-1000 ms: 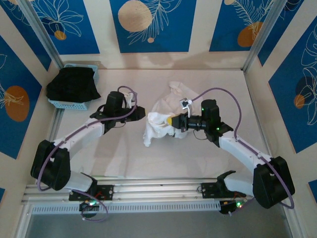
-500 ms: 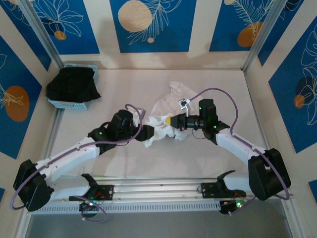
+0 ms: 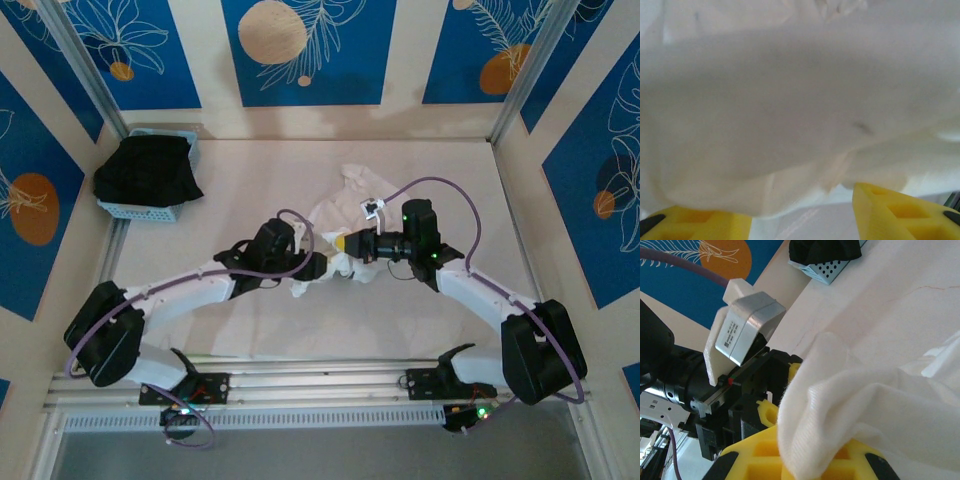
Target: Fold the inside-out t-shirt
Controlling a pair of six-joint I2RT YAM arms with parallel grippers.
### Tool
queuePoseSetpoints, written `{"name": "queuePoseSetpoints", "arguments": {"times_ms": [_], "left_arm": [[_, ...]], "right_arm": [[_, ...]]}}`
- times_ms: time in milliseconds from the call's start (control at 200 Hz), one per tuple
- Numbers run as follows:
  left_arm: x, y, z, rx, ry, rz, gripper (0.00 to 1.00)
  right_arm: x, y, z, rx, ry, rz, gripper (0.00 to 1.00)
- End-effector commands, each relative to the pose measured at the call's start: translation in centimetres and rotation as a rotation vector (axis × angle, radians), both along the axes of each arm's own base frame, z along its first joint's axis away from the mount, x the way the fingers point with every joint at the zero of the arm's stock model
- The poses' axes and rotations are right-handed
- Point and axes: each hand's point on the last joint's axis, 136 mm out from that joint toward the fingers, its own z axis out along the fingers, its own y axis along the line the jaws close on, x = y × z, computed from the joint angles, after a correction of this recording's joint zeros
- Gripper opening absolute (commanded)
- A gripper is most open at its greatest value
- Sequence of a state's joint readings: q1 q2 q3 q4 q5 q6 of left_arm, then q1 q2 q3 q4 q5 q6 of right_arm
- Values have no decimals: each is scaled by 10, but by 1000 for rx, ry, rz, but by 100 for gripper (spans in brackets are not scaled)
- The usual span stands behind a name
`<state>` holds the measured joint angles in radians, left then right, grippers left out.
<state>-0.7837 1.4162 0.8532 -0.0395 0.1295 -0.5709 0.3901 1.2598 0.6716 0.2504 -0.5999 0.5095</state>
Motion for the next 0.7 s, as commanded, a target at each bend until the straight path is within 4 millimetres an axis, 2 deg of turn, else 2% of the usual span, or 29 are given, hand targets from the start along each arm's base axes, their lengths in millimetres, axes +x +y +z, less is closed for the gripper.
{"name": "queuePoseSetpoints", "arguments": {"times_ms": [0,180,335,470,585,630,695], "left_arm": [[16,-11,22,-78,-43,1,52],[23,-11,23,-89,-46,8,48],[30,-14,21,-93,-38,5,40],[37,-18,28,-138,-47,-8,22],[35,-13,45,-195,-62,-40,1],[28,-10,58,-227,-81,-80,0],[7,-8,82,-287,-100,-174,0]], "right_arm": [[0,-3,9,14,-33,-10,0],[-1,-4,8,13,-34,-9,0],[-2,-4,9,15,-38,-8,0],[-4,-6,4,3,-38,-8,0],[2,-21,1,-42,-47,-63,0],[5,-30,3,-64,-53,-101,0],[9,-40,5,-105,-57,-154,0]]}}
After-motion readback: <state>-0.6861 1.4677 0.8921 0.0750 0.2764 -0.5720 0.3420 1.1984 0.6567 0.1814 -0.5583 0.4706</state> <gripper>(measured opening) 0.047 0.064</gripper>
